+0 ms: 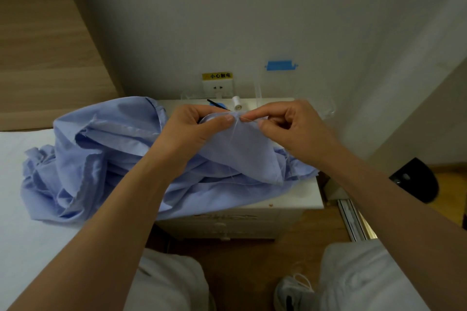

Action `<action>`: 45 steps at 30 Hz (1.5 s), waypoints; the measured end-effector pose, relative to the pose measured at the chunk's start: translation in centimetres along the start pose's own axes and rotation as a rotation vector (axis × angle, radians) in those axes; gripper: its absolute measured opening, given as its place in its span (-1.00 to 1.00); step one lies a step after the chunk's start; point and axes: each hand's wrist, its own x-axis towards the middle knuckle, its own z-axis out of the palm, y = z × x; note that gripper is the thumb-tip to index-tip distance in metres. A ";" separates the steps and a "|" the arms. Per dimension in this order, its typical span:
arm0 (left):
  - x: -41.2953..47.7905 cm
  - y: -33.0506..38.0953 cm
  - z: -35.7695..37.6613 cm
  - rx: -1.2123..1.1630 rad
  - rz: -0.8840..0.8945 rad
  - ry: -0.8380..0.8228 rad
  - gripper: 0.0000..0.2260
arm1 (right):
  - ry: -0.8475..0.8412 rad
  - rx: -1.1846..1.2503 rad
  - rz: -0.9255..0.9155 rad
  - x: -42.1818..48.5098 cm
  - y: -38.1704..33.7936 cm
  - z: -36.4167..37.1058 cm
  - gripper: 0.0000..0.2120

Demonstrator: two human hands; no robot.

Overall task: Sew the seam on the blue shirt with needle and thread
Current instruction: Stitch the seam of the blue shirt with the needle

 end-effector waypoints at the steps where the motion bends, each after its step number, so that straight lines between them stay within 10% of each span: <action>1: 0.0 0.0 0.0 0.003 -0.002 -0.003 -0.87 | -0.004 -0.005 -0.001 0.0 0.0 0.0 -0.75; 15: 0.1 -0.5 0.2 0.301 0.192 0.022 -0.90 | -0.163 -0.107 0.098 0.0 0.3 0.2 -0.52; 23: 0.2 -0.8 0.3 0.389 0.244 0.057 -0.93 | -0.168 -0.110 0.167 0.1 0.2 0.4 -0.81; 45: 0.0 -0.1 -0.6 0.063 0.058 -0.078 -0.86 | -0.155 0.193 0.238 0.2 -0.1 -0.2 -0.80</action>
